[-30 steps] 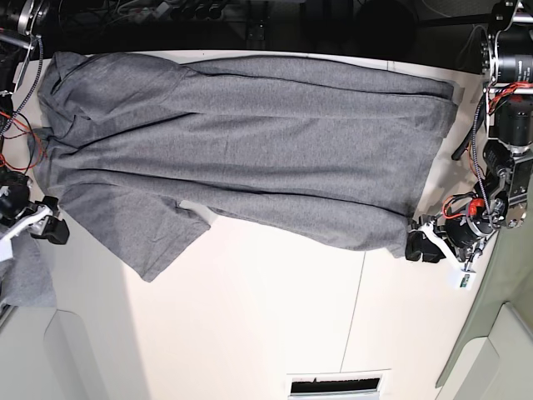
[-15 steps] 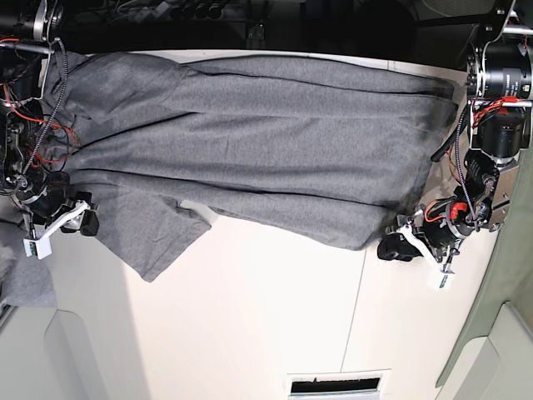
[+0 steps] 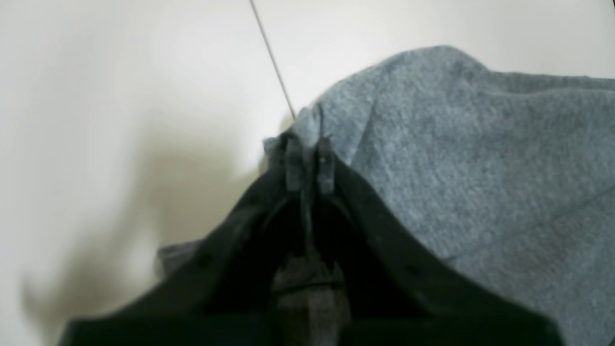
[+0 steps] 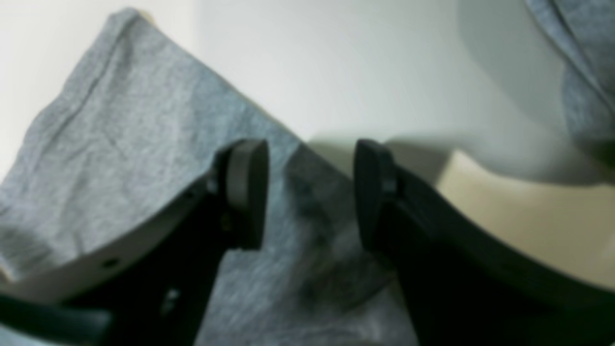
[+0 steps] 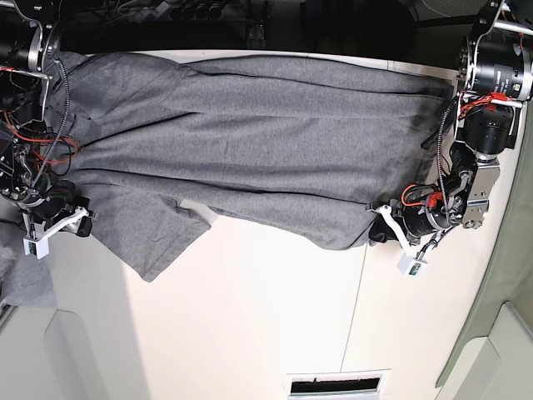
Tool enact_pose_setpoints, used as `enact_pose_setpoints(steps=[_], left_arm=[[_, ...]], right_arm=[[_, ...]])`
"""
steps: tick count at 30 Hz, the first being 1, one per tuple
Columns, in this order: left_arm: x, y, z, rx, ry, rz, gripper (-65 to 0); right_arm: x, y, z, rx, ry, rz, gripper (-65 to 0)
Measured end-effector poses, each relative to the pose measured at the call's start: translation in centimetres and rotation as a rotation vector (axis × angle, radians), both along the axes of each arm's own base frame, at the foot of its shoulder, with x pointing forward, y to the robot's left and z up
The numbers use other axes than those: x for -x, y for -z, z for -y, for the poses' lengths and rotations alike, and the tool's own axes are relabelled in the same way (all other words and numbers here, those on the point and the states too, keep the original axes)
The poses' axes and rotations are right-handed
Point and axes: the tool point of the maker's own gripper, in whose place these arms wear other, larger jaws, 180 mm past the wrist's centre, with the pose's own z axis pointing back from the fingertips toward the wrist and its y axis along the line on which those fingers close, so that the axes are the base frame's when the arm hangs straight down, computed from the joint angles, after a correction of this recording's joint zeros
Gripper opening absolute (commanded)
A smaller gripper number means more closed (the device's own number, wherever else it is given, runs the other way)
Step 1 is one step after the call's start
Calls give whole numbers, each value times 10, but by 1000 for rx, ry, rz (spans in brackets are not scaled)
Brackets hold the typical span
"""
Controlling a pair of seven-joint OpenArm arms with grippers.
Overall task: Layout the t-shirt on the table in an organized manner, then fold the t-shirt properly
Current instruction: 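Regrasp the folded edge with both grippers and pull it straight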
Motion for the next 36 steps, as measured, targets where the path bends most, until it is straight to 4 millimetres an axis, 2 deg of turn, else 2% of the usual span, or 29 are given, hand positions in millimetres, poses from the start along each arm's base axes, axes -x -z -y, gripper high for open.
enact_pose_setpoints(steps=[5,9,14,18,21,23,25,29,32,36], left_arm=[[7,-4,-6,35,22,-38,-650],[6,-13,-13,68,9,-36,-650],[8,-11,-13,69,10,-46,-650],[8,-12,-13,70,9,-46,-650],[7,-12,-13,74,8,-44,-650],[8,-12,-13,74,8,-44,-650],[7,-12,-13,73,7,-44,-650],[8,-13,-14,72,6,-44,-650],[9,-13,-21,60,2,-48,-650],[7,-21,-30,92,-27,-48,-650]], right_arm=[[-7,0,7,30,10,-6,-359],[-2,5,9,34,12,-22,-360],[5,17,8,32,9,-46,-360],[10,23,-5,-32,-41,-42,-360],[10,19,-22,-103,-98,-19,-362],[9,18,-24,-126,-85,-10,-365],[9,18,-25,-134,-82,-12,-424],[9,22,-37,-153,-88,-17,-642],[7,23,-48,-175,-95,-12,-650],[4,18,-52,-155,-121,-9,-650]])
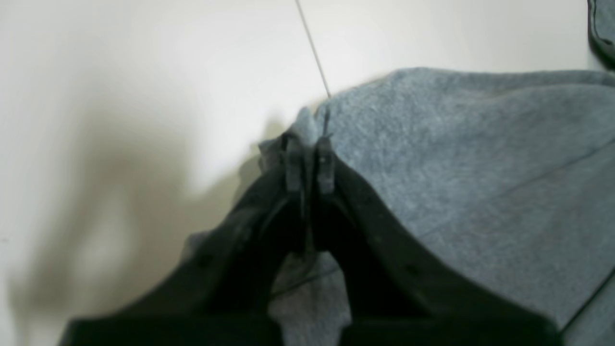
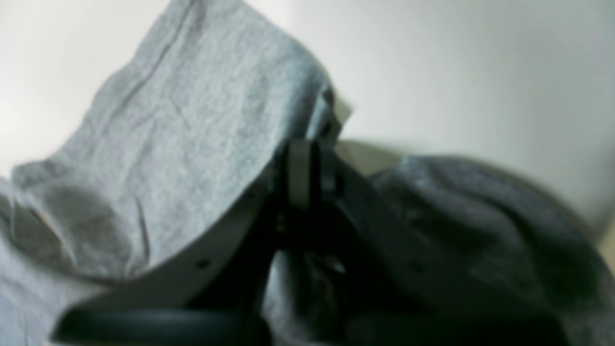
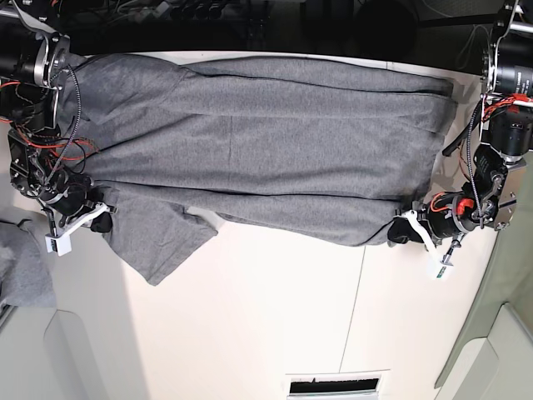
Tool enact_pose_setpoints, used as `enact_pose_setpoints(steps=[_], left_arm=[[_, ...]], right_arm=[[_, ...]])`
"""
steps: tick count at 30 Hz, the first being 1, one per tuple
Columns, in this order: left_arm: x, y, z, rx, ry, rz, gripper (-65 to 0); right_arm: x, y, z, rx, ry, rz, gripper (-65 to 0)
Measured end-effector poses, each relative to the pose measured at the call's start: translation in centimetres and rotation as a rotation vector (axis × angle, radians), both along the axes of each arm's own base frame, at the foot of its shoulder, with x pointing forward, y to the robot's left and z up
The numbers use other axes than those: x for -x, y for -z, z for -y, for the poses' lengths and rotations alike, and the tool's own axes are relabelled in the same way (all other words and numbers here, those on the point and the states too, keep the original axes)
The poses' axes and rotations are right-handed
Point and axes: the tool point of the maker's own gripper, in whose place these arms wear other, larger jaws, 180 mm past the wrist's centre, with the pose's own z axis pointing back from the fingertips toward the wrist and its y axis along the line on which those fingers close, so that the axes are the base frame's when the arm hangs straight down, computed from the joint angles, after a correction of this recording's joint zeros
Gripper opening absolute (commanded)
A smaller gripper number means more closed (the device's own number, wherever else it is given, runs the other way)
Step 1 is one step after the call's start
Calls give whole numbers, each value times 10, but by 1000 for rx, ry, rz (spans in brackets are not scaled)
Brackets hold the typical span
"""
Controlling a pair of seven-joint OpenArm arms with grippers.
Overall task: Layout the t-shirt on the table in an organized manner, then fold the t-shirt properly
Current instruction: 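Regrasp the folded edge with both grippers and pull it straight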
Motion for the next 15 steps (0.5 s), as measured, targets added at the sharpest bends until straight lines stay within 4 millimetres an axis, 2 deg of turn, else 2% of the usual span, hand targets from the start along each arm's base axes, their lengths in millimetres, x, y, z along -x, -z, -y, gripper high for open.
enact_pose_setpoints(steps=[4,9,12,15], left_arm=[[-11,-28,-4,29,2,51,-650],[-12,-58,-13,13,45,52,-650],[-10,-75,-12,18,80,47,-650],[-9,-93,-18,40,88,61,-650]], right_arm=[[-11,-20,0,46,-36,45,-650],[-38,-70,-7,33,-62,146,-650],[-42,-93,-8,43,-91,162,-650],[-46,-121,-1,50,-106,200,-650]])
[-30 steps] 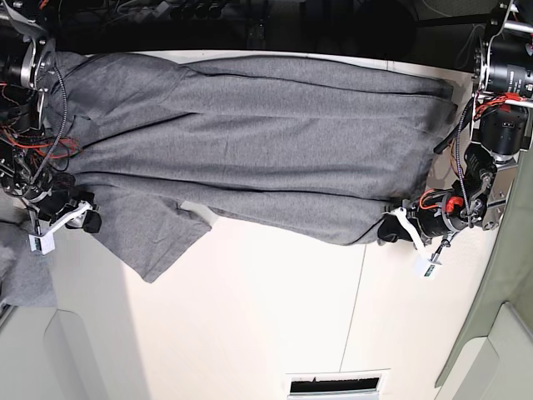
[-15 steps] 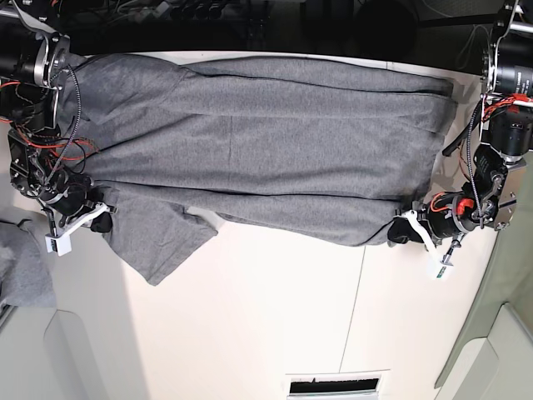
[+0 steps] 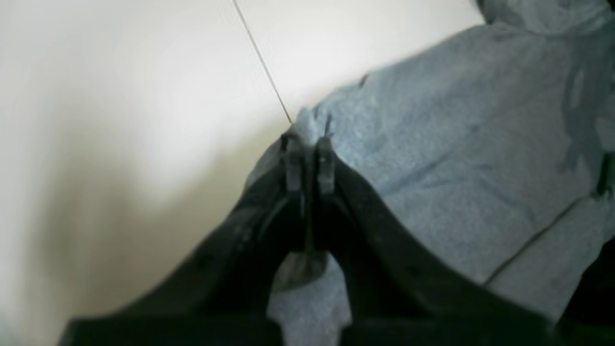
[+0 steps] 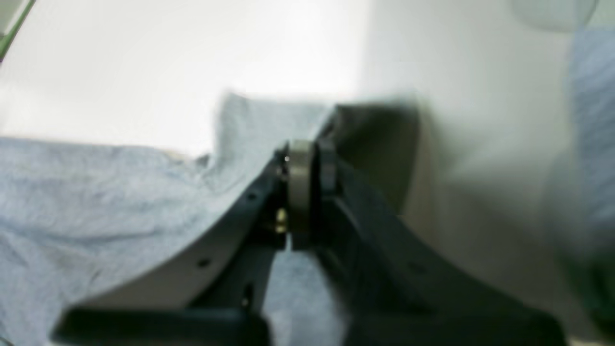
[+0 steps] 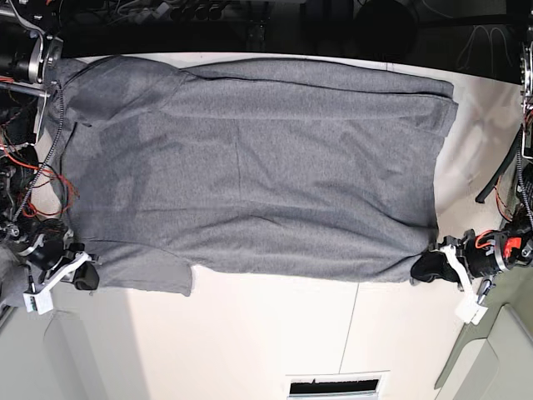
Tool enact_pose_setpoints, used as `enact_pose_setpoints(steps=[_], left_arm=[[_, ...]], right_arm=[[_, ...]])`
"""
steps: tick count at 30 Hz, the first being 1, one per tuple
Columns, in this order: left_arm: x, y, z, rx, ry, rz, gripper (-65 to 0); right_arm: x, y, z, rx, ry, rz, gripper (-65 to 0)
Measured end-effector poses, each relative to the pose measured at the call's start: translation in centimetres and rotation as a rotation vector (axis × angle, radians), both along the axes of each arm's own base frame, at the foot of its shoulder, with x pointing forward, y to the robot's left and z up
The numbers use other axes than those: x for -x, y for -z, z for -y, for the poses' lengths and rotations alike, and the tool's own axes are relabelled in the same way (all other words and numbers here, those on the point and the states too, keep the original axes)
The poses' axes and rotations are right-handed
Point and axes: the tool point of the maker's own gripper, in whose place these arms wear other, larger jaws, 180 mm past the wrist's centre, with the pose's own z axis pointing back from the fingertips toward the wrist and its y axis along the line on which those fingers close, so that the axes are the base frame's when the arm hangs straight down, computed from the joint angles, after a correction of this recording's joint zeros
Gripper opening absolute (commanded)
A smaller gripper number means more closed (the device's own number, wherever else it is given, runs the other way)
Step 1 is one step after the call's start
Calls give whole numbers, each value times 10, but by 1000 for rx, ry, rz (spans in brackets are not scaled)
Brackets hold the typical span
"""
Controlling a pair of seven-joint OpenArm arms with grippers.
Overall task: Layout the t-shirt on the table in an organized manner, then fold the t-shirt properly
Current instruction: 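Regrasp the folded edge with both grippers and pull it straight, then fold the shirt lengthwise again with both grippers into a long strip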
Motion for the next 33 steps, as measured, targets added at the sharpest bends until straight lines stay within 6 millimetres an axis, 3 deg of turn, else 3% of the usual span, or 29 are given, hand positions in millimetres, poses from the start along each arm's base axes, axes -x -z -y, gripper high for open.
enact_pose_setpoints(steps=[4,9,16,21,26,27,29,31,33], left_arm=[[11,-5,-10,-8,15,-56,-650],[32,2,-8,62,26,-135,-650],[85,39,-23,63,23,-302,-650],[116,60,-30,56,12,-376,-650],[136,79,-17,81,20,-427,-650],[135,80,-13,91,21,-424,-650],[135,81,-8,102,25,-423,-650],[134,82,-4,111,28,-421,-650],[134,84,2,121,33,-421,-650]], right_arm=[[3,-29,8,-16,-32,-2,-650],[22,-24,-4,-72,-90,-93,-650],[89,25,1,-48,-85,-198,-650],[128,36,12,-78,-39,-202,-650],[172,73,10,-85,-29,-319,-650],[176,77,8,-88,-28,-331,-632],[178,81,6,-95,-21,-335,-440],[173,79,5,-95,-13,-309,-310],[162,70,7,-108,5,-248,-290]])
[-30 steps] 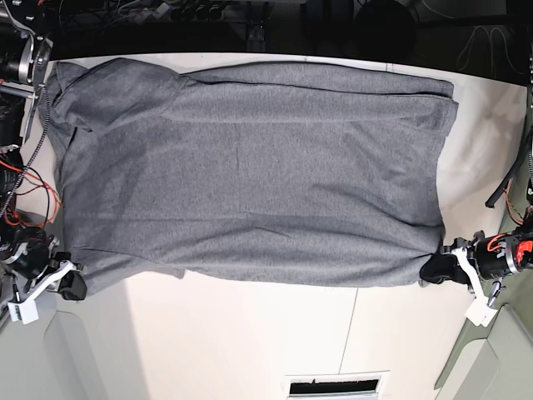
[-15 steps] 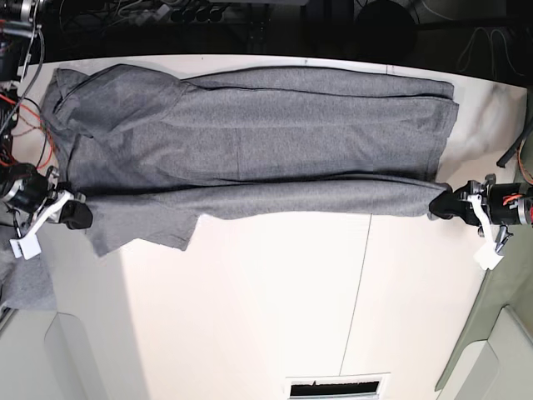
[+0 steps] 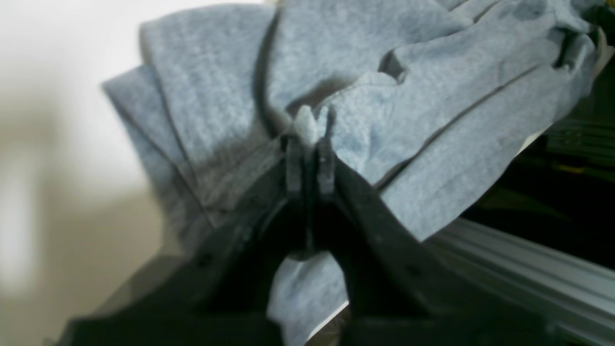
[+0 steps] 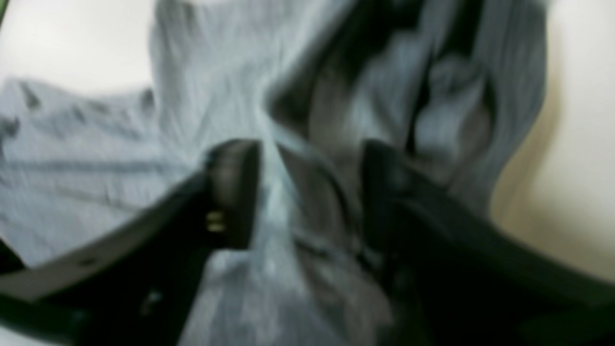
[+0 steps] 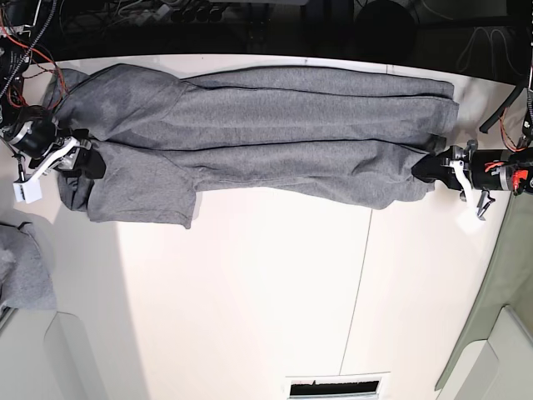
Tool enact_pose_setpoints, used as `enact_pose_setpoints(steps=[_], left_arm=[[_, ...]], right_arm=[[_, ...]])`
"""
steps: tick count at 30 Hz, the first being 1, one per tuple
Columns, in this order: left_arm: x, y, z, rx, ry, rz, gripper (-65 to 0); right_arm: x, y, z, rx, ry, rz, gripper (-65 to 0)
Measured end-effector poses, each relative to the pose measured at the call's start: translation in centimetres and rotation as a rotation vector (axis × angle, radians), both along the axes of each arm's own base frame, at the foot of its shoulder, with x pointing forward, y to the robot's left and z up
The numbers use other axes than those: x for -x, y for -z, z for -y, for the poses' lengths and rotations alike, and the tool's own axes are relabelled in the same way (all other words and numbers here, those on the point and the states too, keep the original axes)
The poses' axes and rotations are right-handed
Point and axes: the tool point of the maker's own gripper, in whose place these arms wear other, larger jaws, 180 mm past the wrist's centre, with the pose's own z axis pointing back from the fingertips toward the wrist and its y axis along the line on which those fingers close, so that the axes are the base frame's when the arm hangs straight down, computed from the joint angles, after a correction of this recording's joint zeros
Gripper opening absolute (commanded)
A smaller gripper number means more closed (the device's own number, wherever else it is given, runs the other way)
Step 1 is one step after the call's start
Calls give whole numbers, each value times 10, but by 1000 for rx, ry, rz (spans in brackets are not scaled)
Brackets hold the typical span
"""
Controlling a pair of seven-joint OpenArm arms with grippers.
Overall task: Layout the t-shirt on the table in an organized manner, then fold the t-shirt properly
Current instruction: 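Fold the shirt lengthwise again with both grippers into a long strip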
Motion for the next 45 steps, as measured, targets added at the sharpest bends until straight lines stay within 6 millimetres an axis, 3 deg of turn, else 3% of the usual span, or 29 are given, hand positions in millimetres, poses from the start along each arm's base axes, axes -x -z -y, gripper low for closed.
enact_pose_setpoints(steps=[9,13,17,23,25,29,34,39,45], left_arm=[[2,2,0,-5,3,-5,-650],[1,2,1,-2,2,-3,-650],[0,1,1,0,-1,1,-650],[0,1,1,1,-4,5,-650],[-1,1,1,2,-7,11,-650],[-2,1,1,2,-7,11,-650],[-2,1,1,2,-7,11,-650],[-2,1,1,2,-7,11,-650],[4,-8,9,29,36,-8,-650]], right_arm=[[-81,-48,18,104,140,199,-290],[-99,-28,31,128,216,138,-290],[-103,9,32,75,244,15,-290],[-93,37,-10,-12,114,-58,-293],[-92,39,-18,-7,84,-63,-348],[-91,42,-28,-7,57,-71,-532],[-94,36,-32,-6,32,-52,-650],[-94,22,-32,14,-7,-68,-650],[-100,-20,-18,-55,29,-8,-650]])
